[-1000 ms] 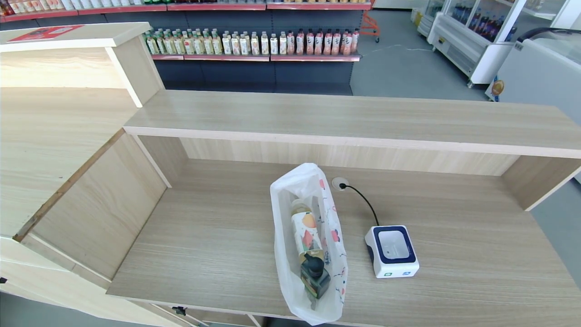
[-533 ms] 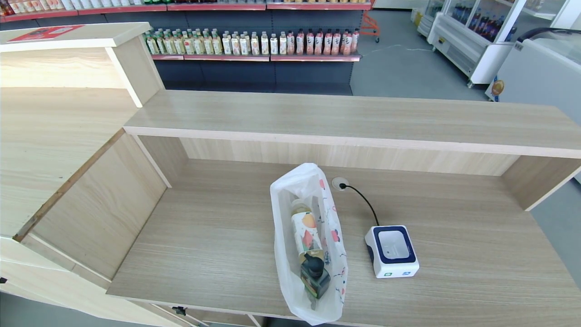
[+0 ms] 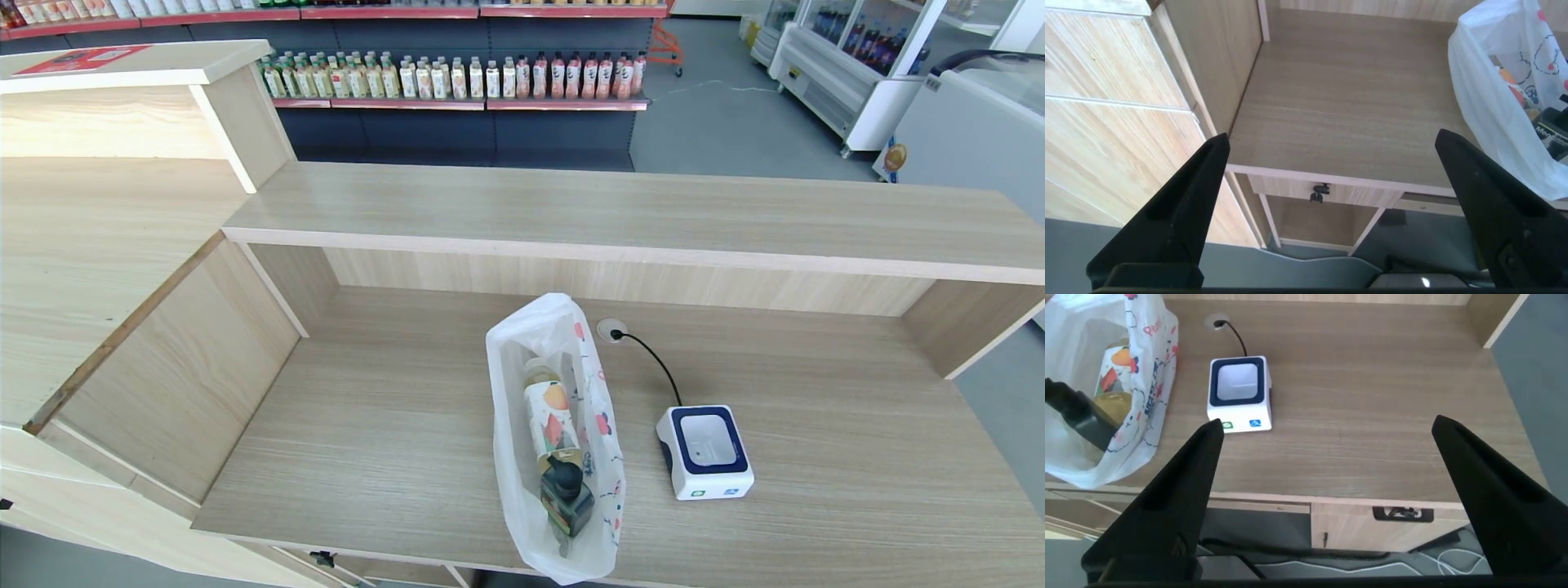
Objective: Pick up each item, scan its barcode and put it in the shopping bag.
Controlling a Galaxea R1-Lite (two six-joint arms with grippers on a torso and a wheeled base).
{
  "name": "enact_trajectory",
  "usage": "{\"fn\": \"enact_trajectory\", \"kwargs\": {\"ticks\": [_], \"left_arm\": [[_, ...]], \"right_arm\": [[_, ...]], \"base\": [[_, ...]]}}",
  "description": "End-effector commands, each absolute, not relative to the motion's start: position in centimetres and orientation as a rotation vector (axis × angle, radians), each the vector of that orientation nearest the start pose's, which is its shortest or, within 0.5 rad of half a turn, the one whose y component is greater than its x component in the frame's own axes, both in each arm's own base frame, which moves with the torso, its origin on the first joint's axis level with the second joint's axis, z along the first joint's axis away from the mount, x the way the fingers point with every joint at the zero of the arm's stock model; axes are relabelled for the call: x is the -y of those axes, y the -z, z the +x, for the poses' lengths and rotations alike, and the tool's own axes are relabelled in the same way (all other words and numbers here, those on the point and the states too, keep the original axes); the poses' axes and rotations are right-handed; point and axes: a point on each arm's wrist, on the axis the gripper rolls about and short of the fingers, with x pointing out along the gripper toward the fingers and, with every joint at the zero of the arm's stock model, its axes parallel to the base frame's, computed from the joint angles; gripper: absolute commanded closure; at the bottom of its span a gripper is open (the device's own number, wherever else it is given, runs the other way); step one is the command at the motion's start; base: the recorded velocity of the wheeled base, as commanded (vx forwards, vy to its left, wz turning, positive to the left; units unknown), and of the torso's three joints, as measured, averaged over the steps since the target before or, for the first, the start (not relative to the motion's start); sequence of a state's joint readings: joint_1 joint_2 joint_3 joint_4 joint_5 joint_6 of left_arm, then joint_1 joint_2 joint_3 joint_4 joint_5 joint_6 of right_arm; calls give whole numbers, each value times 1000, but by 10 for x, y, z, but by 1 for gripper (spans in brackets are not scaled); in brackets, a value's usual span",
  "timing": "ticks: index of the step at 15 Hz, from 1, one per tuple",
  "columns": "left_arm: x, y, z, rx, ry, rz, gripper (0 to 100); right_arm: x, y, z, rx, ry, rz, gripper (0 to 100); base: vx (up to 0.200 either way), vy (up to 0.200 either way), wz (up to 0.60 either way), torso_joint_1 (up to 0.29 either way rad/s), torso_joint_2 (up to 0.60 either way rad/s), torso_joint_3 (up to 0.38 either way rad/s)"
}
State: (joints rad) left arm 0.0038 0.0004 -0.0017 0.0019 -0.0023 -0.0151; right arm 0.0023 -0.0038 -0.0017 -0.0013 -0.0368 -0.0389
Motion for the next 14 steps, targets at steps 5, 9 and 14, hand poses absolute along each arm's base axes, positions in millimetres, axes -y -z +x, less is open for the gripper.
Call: {"fn": "enact_trajectory", "kwargs": {"ticks": [5,9,14], "left_arm": [[0,-76,-23,0,-2,5,0],[0,-76,-23,-2,-3,3,0],[0,-76,-23,-2,-3,0,0]], "right_arm": [[1,-76,-23,2,34,-38,0],[1,-76,-23,2,34,-37,0],[1,-76,-23,3,34,-24,100]], "base": [[0,-200,0,3,0,5],[0,-200,0,6,2,6],[0,0,0,0,0,0]]}}
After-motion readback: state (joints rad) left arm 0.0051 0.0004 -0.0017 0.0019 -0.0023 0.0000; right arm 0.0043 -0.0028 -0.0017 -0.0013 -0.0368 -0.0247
